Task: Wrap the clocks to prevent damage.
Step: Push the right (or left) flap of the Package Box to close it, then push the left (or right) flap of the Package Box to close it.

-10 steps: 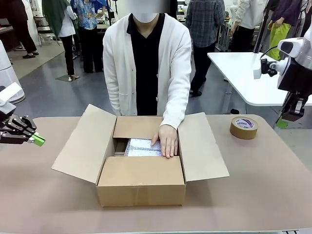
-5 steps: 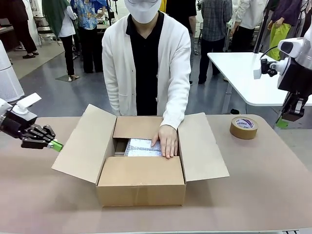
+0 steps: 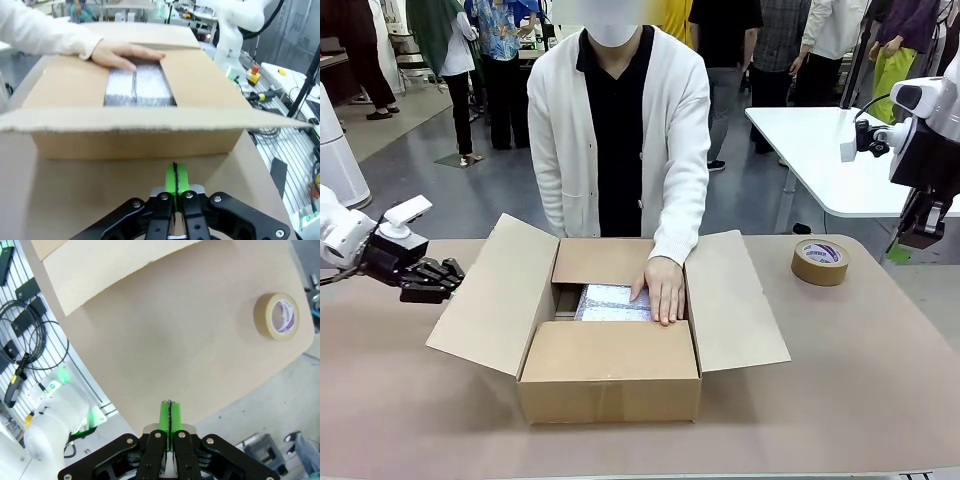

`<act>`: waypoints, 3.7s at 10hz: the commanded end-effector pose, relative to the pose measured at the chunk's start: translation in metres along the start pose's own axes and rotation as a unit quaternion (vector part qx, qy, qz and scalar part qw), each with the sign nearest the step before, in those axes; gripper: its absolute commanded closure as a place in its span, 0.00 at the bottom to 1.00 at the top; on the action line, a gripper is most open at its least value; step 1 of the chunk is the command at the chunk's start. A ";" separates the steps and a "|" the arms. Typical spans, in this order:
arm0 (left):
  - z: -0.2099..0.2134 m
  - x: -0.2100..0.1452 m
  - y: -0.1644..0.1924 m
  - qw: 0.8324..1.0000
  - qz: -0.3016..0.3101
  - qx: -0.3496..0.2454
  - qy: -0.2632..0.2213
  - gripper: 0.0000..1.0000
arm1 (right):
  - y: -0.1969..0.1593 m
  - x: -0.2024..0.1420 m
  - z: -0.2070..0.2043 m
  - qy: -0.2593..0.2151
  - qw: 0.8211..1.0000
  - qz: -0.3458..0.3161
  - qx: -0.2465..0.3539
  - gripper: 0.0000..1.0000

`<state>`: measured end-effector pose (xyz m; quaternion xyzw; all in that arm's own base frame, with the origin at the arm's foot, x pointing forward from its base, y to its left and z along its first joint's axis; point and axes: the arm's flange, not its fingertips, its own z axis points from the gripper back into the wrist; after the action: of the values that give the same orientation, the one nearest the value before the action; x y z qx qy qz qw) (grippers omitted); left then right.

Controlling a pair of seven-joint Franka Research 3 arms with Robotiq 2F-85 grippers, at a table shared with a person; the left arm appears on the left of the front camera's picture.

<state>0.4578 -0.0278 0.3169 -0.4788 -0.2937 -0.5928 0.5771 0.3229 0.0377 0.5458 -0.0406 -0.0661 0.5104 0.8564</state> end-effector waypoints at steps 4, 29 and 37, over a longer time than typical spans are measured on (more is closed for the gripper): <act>-0.035 0.043 0.007 0.996 -0.052 0.010 -0.078 0.99 | 0.000 0.001 -0.001 -0.005 1.000 0.002 0.000 0.99; -0.137 0.050 0.040 0.999 -0.038 -0.030 -0.002 0.99 | 0.000 0.000 0.000 0.000 1.000 0.000 0.000 0.99; -0.137 0.050 0.040 0.999 -0.038 -0.030 -0.002 0.99 | -0.021 0.042 -0.041 -0.077 0.927 0.364 0.038 0.99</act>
<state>0.4722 -0.1765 0.3078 -0.4888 -0.2967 -0.6204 0.5368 0.3814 0.0667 0.5116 0.0116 -0.0834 0.7637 0.6401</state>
